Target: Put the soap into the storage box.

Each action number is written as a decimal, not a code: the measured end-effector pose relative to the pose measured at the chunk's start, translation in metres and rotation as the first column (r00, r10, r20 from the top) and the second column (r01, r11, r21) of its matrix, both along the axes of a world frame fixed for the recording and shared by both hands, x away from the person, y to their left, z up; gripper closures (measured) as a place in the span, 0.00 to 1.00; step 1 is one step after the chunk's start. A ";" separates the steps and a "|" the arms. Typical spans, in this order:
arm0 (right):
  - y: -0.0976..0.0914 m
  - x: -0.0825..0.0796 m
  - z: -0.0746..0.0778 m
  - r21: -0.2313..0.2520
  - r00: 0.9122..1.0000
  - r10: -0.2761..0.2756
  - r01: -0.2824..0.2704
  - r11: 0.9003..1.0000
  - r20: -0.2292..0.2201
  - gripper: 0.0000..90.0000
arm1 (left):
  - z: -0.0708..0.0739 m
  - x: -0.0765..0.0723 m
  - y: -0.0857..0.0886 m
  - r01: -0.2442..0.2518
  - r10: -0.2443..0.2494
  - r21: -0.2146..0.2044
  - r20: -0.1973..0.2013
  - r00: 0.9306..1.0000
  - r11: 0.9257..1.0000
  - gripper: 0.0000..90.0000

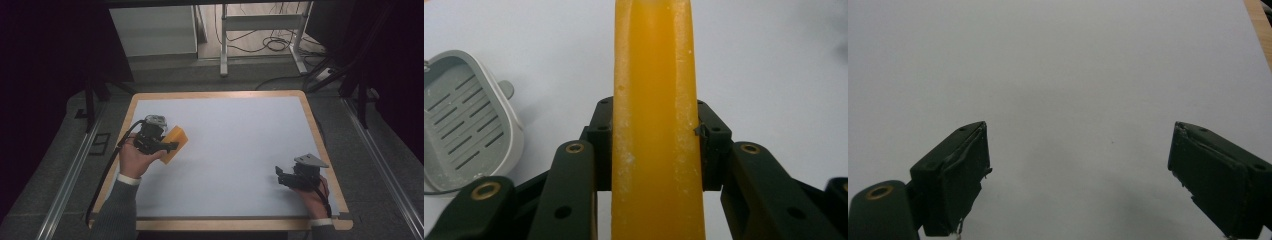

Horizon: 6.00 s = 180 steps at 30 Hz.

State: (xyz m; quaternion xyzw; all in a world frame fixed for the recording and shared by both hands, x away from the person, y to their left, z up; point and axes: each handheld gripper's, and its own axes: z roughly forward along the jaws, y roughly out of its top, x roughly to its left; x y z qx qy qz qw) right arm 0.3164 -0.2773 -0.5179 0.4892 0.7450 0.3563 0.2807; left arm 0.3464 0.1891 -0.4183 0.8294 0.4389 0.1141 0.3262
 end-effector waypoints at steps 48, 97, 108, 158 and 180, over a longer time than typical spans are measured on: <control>0.002 0.001 -0.003 -0.006 1.000 0.005 -0.005 1.000 -0.008 0.11 | 0.008 0.002 0.010 -0.022 0.022 -0.004 0.008 1.000 1.000 0.68; 0.001 0.000 0.000 -0.001 1.000 -0.012 0.012 1.000 0.001 0.11 | 0.025 0.042 0.037 -0.140 0.140 -0.004 0.005 0.990 0.990 0.68; 0.001 -0.001 0.001 0.001 1.000 -0.014 0.014 1.000 0.009 0.11 | 0.013 0.073 0.058 -0.242 0.241 -0.030 -0.030 0.970 0.970 0.68; 0.002 0.001 -0.001 -0.001 1.000 -0.015 0.015 1.000 0.002 0.11 | -0.047 0.115 0.079 -0.389 0.378 -0.069 -0.137 0.916 0.918 0.68; 0.002 0.001 -0.002 -0.002 1.000 -0.014 0.014 1.000 -0.001 0.11 | -0.043 0.109 0.084 -0.430 0.430 0.008 -0.019 0.903 0.903 0.26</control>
